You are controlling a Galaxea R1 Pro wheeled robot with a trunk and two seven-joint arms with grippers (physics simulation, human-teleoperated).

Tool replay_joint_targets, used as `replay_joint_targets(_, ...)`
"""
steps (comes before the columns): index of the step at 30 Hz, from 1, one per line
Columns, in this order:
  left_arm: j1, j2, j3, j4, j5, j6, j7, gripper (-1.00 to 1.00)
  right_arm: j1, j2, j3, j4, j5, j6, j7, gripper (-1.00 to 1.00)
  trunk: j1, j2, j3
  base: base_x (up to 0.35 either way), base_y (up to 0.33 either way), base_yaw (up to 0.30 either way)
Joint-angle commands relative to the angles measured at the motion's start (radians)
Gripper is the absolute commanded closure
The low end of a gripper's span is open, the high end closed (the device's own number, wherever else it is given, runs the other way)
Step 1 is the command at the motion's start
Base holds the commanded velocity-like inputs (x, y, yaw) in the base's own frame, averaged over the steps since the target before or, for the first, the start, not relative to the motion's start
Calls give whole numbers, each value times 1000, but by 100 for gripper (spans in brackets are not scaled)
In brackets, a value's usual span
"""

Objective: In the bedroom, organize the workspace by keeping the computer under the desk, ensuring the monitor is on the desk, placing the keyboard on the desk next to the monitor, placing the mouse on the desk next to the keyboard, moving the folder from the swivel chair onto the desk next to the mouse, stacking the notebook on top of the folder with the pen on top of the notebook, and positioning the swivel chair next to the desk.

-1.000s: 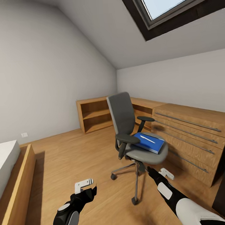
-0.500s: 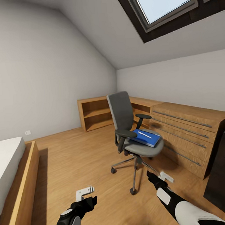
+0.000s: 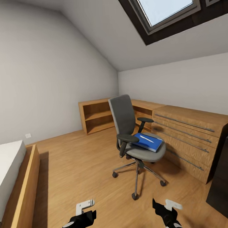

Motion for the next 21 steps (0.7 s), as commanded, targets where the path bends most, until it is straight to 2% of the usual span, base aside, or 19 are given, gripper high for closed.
replay_joint_targets(1, -1, 0, -2, 2, 4, 2, 10, -100, 10, 0, -6, 3, 25, -15, -2, -100, -4, 7, 2, 0, 0, 0)
replay_joint_targets(5, -1, -3, -2, 3, -27, 1, 10, -100, 26, 1, -5, 5, 51, -43, -2, -100, -19, 35, 15, 0, 0, 0)
replay_joint_targets(10, -1, -12, -3, -1, -71, 1, 10, -100, 34, -1, -6, 6, 60, -57, -1, -100, -39, 70, 30, 0, 0, 0)
replay_joint_targets(14, -1, -18, -2, -9, -125, 4, 12, -100, 37, -7, -6, 5, 62, -62, -1, -100, -54, 98, 43, 0, 0, 0)
replay_joint_targets(18, -1, -16, 0, -9, -169, 7, 13, -100, 53, -13, -6, 5, 64, -62, -1, -100, -69, 126, 55, 0, 0, 0)
replay_joint_targets(21, -1, -3, 3, 14, -195, 10, 13, -100, 64, -19, -5, 4, 67, -63, -1, -100, -81, 147, 65, 0, 0, 0)
